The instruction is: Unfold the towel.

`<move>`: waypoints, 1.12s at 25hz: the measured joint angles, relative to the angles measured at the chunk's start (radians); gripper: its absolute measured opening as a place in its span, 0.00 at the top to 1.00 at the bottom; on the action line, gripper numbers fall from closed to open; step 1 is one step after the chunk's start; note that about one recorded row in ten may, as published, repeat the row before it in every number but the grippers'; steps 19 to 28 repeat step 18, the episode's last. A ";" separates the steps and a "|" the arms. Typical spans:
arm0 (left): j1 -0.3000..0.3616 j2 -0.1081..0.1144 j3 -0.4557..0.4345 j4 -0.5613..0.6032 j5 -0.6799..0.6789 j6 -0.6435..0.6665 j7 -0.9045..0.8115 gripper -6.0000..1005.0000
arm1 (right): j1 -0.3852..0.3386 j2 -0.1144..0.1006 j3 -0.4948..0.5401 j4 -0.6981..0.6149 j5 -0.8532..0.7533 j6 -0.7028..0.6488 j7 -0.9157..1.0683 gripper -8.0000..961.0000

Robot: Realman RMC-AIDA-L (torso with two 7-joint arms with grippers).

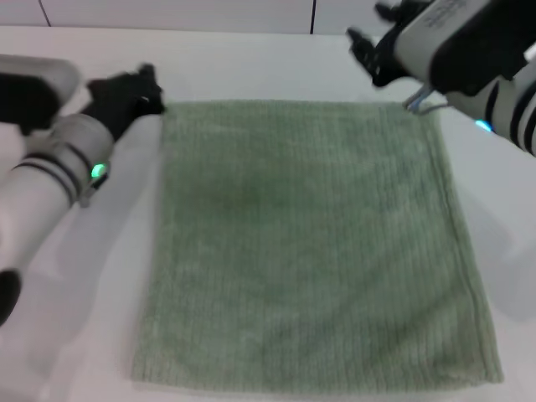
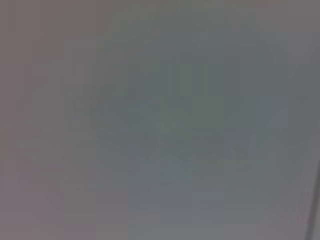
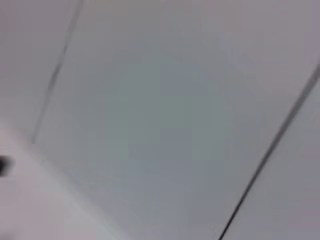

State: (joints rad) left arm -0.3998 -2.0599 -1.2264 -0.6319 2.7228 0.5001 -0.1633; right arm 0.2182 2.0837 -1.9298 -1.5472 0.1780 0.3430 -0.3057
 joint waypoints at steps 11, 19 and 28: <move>0.082 -0.009 0.003 0.246 -0.005 0.689 -0.049 0.95 | 0.034 0.000 -0.055 0.750 0.086 -1.288 0.187 0.59; 0.065 -0.007 0.003 0.289 -0.001 0.706 -0.090 0.91 | 0.072 -0.010 -0.049 0.897 0.129 -1.486 0.265 0.59; 0.065 -0.007 0.003 0.289 -0.001 0.706 -0.090 0.91 | 0.072 -0.010 -0.049 0.897 0.129 -1.486 0.265 0.59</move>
